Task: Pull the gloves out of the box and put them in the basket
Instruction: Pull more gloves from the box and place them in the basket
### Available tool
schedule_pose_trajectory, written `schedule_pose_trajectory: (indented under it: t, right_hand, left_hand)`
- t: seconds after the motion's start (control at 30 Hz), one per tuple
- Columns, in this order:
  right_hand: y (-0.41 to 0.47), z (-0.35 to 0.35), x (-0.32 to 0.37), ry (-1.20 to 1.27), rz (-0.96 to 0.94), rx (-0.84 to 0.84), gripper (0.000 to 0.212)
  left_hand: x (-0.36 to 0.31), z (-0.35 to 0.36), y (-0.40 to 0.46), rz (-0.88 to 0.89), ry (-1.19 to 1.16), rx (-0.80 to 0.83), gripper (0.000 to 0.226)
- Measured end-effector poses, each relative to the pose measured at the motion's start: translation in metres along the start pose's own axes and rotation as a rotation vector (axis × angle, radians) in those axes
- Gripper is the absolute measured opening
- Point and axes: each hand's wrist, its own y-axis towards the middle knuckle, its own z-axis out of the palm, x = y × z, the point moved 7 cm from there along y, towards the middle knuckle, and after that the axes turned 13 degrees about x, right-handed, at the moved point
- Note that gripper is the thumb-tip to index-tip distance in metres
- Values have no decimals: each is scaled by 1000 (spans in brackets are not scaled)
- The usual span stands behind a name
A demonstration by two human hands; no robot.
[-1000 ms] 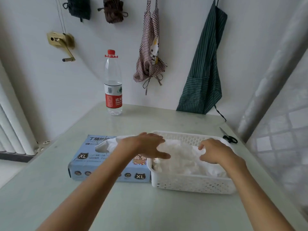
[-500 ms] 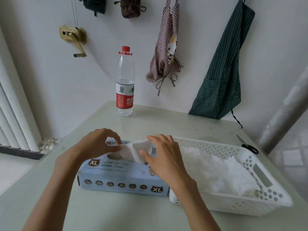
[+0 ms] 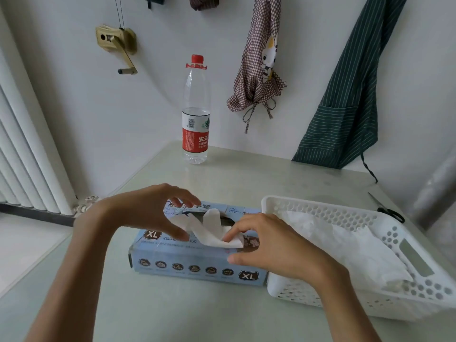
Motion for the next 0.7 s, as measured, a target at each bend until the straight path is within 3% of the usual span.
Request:
schedule_pose_trajectory:
  t: [0.07,0.13,0.3,0.4,0.5,0.57,0.63,0.7]
  right_hand:
    - [0,0,3,-41,11,-26,19]
    - [3,-1,2,-25,9,-77,9]
    - [0,-33,-17,472,-60,-444,5]
    - [-3,-36,-36,867,-43,-567,16]
    - [0,-36,-44,1169,-106,-534,46]
    - [0,-38,-43,1044,-55,-518,68]
    - [-7,-44,-39,747,39,-597,71]
    - [-14,-46,-25,511,65,-552,75]
  left_hand:
    - [3,4,1,-52,19,36,46]
    - [5,1,3,-60,15,-24,54]
    - [-5,-20,-2,90,-322,-248,36]
    - [-16,-18,3,96,-592,-276,20]
    - [-24,-15,9,86,-703,-340,20]
    - [-28,-16,11,100,-776,-405,21]
    - [-31,-15,12,104,-819,-445,19]
    - [-32,-12,14,95,-829,-472,17]
